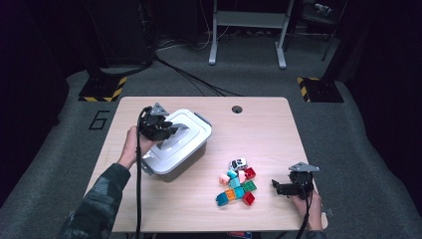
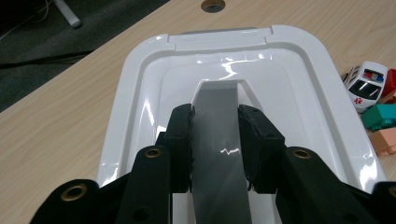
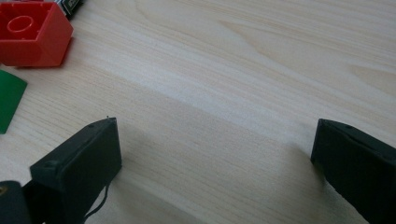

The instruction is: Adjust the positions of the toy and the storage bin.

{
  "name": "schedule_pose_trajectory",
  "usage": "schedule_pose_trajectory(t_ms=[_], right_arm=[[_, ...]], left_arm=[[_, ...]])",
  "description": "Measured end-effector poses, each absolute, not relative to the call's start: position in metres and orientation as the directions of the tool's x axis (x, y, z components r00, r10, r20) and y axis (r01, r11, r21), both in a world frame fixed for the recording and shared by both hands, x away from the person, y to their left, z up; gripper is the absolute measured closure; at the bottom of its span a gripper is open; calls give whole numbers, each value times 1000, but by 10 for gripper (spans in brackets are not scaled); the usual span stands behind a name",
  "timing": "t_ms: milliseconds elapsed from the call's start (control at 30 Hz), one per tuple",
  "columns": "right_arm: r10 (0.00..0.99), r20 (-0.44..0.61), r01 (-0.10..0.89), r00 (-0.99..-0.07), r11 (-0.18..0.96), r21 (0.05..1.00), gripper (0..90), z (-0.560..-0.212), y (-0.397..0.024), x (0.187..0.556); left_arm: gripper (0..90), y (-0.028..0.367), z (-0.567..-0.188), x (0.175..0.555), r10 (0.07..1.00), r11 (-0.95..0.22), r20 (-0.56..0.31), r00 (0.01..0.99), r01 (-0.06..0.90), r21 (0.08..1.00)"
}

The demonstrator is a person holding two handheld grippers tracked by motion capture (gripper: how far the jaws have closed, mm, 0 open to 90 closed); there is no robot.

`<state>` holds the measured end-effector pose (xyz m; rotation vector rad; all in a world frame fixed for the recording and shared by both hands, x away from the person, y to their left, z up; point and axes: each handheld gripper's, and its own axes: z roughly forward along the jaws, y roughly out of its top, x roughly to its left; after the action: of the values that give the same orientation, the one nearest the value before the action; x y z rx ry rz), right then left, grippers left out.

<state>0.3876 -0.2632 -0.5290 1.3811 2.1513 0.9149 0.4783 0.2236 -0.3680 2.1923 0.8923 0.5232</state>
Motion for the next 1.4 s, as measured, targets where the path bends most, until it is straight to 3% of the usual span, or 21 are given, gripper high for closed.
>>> schedule_pose_trajectory(t_ms=[567,967,1267,1400], right_arm=[[912,6,637,-409,280,718,9,-529,-263,387],[913,7,637,-409,280,718,9,-529,-263,387],[910,0,630,-414,287,721,10,-529,-263,387],[910,2,630,-415,286,721,10,-529,-263,387]], left_arm=[[667,218,-366,464,834,-425,77,546,546,722],[667,214,-367,458,846,-378,34,531,555,741],[642,217,-376,456,823,-455,114,556,526,719],[669,217,-377,456,843,-397,54,534,552,733]])
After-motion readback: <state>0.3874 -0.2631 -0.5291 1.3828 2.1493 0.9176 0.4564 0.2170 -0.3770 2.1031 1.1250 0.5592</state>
